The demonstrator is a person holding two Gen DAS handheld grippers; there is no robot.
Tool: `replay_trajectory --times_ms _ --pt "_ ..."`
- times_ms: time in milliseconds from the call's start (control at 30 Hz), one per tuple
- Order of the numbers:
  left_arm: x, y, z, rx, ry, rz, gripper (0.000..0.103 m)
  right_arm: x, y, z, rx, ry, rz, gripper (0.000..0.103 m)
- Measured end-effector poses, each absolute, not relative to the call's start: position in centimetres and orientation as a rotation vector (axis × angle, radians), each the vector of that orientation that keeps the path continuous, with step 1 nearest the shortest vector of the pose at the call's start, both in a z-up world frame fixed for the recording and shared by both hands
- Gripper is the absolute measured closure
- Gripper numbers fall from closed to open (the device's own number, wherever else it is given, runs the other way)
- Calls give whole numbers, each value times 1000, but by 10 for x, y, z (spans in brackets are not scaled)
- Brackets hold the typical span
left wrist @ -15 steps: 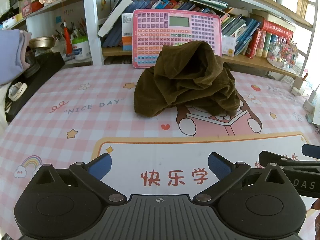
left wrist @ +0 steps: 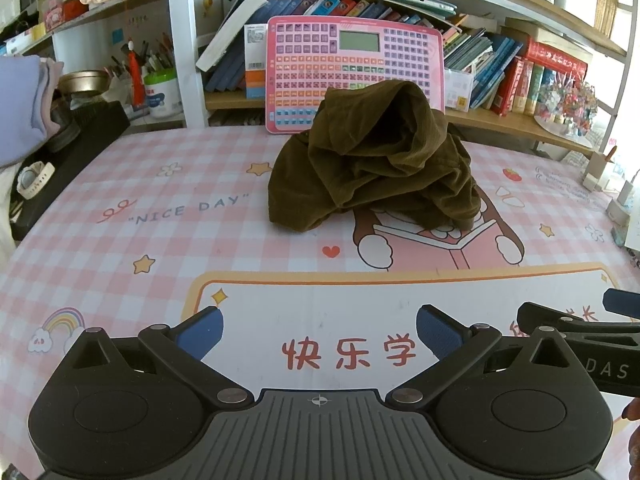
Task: Fold clothes
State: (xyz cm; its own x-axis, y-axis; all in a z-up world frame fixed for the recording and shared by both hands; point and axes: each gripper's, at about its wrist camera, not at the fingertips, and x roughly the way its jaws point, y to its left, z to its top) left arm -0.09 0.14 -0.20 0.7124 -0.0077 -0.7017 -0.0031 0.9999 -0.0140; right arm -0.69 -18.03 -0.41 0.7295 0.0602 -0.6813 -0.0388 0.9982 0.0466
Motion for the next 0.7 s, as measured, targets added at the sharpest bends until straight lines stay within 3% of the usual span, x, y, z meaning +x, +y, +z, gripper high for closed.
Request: replay_trajectory --times_ms 700 --pt "-3 3 -2 -29 786 -15 0 -8 -180 -5 28 754 49 0"
